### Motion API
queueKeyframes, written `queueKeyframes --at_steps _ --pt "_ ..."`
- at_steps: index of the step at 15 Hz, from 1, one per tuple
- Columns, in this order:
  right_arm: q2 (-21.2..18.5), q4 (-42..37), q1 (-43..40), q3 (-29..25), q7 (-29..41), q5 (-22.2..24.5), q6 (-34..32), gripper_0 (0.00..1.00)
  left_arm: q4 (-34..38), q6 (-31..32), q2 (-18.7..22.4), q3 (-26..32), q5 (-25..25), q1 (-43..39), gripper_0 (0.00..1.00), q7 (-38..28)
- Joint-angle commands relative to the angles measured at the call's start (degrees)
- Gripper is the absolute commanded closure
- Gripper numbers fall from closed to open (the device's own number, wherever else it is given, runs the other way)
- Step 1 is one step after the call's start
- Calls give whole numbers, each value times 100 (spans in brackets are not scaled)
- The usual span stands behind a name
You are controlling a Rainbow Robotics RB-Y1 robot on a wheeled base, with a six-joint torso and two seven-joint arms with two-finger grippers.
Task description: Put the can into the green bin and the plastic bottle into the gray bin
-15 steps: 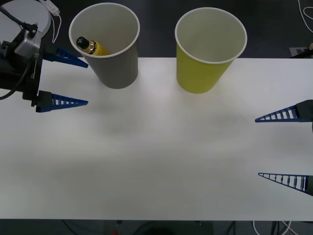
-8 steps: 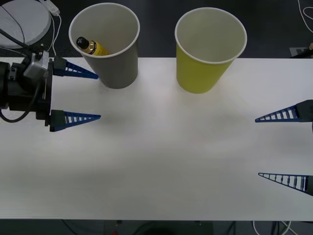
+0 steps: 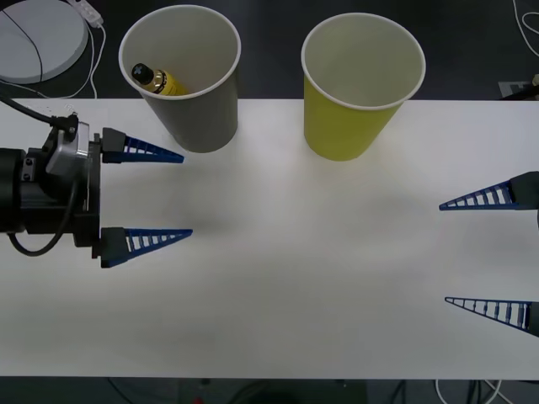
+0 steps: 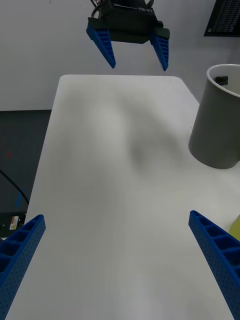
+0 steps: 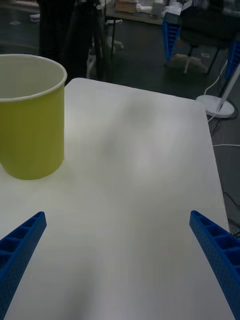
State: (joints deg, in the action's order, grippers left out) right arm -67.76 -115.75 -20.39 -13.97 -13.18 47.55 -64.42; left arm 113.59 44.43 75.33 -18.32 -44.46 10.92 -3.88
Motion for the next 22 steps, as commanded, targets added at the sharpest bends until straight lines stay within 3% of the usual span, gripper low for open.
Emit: queueKeyframes --at_steps 1,7,10,13,22 --pt "0 0 0 0 0 0 0 0 339 -206 8 13 -46 -178 0 -34" --pt "0 0 0 0 0 0 0 0 445 154 114 75 -160 -187 0 -17" --pt "0 0 0 0 0 0 0 0 401 321 254 101 -450 -187 0 -8" --pt "0 0 0 0 0 0 0 0 164 805 272 242 -511 -187 0 54" --pt "0 0 0 0 0 0 0 0 102 848 430 250 -626 -187 0 159"
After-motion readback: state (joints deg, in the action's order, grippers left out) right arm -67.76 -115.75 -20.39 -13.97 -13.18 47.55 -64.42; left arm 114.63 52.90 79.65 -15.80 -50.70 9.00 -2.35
